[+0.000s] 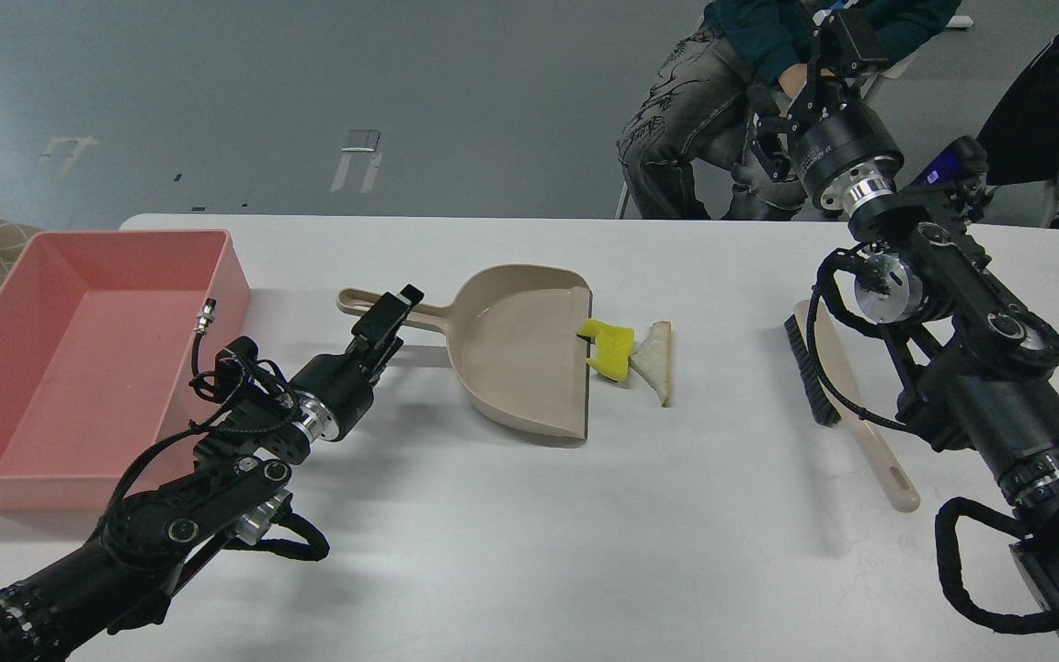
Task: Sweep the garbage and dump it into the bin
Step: 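Grasp the beige dustpan handle with the left gripper, then raise the right gripper and move it toward the brush handle, then grasp the wooden brush handle with the right gripper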
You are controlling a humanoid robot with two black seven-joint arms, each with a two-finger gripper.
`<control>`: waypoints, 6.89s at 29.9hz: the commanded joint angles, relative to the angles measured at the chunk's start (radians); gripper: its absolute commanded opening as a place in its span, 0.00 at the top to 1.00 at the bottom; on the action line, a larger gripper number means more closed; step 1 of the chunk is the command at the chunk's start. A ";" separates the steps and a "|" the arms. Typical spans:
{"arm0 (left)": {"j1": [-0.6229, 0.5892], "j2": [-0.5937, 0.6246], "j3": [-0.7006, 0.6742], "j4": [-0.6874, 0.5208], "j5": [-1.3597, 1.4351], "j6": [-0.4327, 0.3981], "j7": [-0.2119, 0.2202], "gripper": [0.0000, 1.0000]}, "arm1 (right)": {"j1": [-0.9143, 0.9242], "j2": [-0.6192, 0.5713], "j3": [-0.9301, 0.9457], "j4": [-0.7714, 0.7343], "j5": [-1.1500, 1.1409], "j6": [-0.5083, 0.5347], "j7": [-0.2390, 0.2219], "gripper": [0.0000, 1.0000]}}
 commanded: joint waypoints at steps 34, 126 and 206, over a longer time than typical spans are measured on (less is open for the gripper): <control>-0.126 -0.083 0.095 0.173 -0.001 0.000 -0.008 0.08 | -0.001 -0.003 -0.002 0.000 0.000 0.000 0.000 0.00; -0.174 -0.100 0.097 0.220 -0.010 -0.005 0.003 1.00 | 0.175 -0.507 -0.701 0.202 -0.094 0.001 -0.138 0.00; -0.181 -0.109 0.095 0.220 -0.016 -0.008 -0.003 1.00 | 0.078 -0.870 -1.150 0.687 -0.423 0.228 -0.261 0.40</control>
